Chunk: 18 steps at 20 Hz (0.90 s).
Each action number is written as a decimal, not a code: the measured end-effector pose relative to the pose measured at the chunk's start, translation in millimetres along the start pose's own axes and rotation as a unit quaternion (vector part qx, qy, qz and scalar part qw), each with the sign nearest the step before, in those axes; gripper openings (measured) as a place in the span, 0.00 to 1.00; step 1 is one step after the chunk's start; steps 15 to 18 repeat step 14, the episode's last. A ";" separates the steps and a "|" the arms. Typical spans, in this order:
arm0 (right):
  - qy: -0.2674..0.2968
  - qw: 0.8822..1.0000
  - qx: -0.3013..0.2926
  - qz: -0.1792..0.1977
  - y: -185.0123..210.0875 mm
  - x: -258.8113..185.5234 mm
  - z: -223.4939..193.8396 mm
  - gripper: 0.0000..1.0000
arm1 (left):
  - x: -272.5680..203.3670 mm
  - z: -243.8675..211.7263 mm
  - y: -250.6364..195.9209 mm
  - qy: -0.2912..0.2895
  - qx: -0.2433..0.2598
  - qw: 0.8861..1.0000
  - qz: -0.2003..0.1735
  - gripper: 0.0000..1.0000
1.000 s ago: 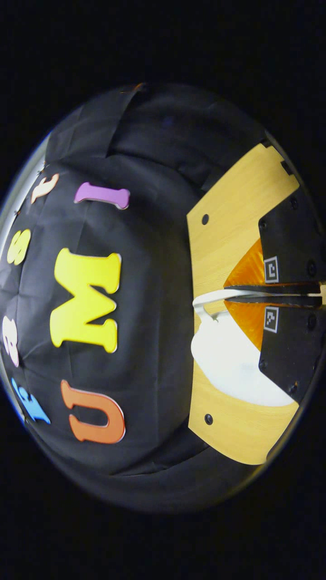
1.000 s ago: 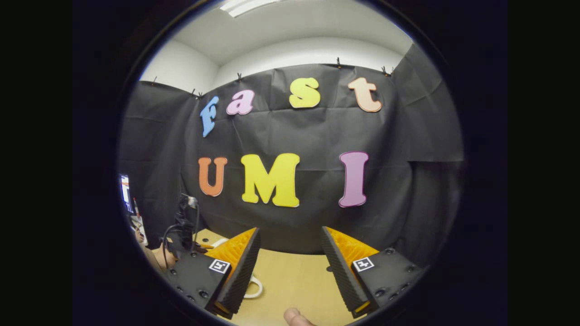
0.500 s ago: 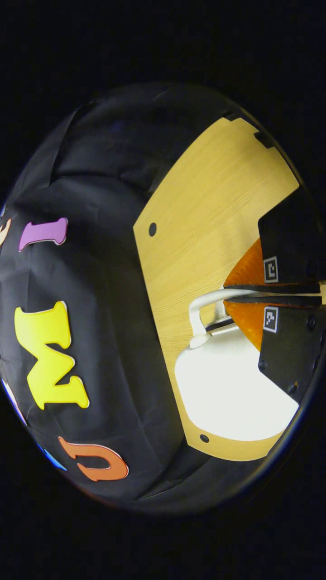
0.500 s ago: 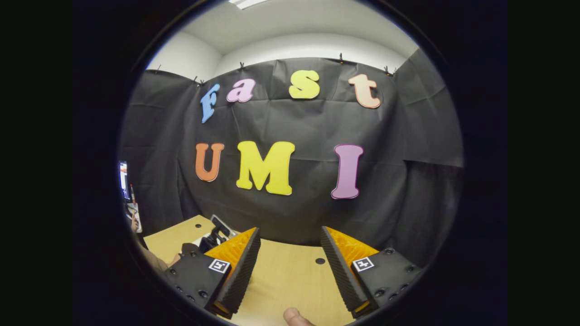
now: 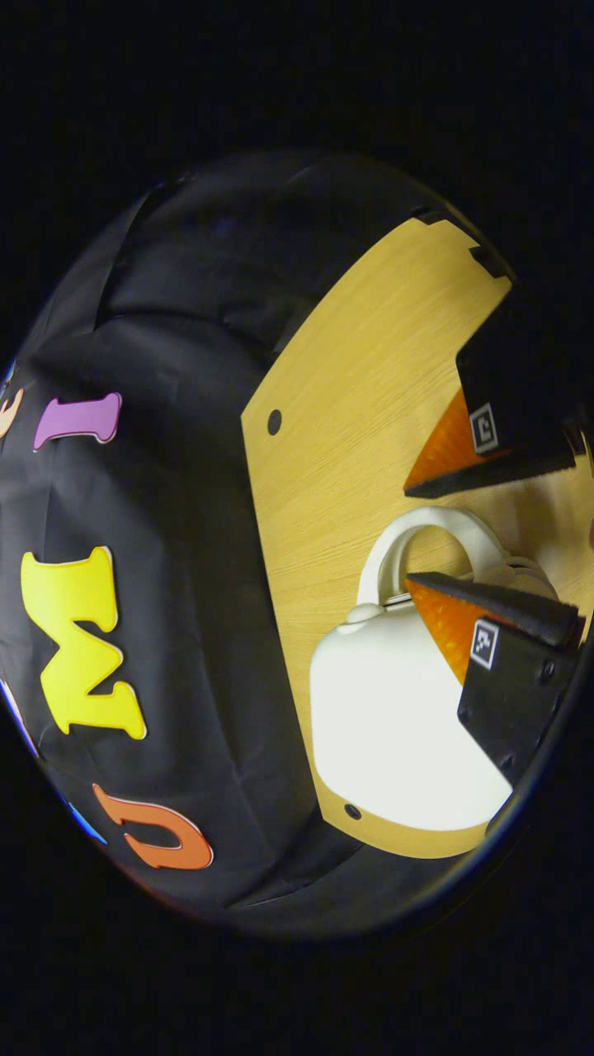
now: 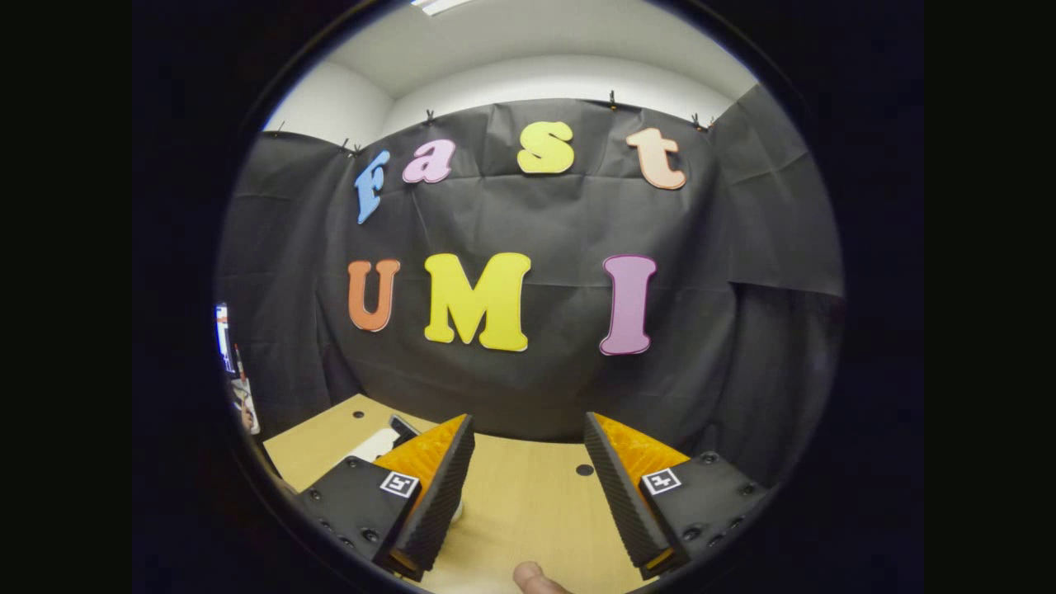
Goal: First open the suitcase, pack the skin care products into it, and then close the suitcase.
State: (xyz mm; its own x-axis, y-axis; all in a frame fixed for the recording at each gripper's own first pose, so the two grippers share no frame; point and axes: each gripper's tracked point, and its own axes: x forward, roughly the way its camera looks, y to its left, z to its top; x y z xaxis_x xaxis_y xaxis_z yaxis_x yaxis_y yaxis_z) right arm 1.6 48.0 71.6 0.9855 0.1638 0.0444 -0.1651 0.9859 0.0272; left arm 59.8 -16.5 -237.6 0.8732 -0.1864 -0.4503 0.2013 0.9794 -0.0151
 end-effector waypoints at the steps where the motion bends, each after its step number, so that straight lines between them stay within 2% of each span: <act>1: -0.003 1.000 0.002 -0.003 3.6 2.3 2.2 0.77 | -10.5 13.8 3.6 -0.022 -0.013 1.000 0.003 0.70; 2: -0.007 1.000 0.003 -0.008 7.1 4.0 5.0 0.77 | -20.5 27.6 7.9 -0.041 -0.024 0.999 0.007 0.95; 3: -0.011 1.000 0.004 -0.011 11.8 5.5 7.3 0.77 | -39.5 41.8 15.3 -0.064 -0.032 0.997 0.014 1.00; 9: -0.022 0.999 0.016 -0.033 53.8 26.8 11.5 0.80 | -149.6 131.5 86.1 -0.185 -0.050 0.977 0.091 0.99; 13: -0.003 0.999 0.029 -0.021 100.5 38.5 0.1 0.79 | -212.8 154.0 123.5 -0.223 -0.051 0.965 0.129 0.99; 14: -0.005 1.000 0.025 -0.015 111.8 40.1 -0.2 0.79 | -224.3 151.4 130.9 -0.226 -0.053 0.963 0.135 0.98; 18: -0.005 1.000 0.025 -0.015 111.8 40.1 -0.2 0.79 | -224.3 151.4 130.9 -0.226 -0.053 0.963 0.135 0.98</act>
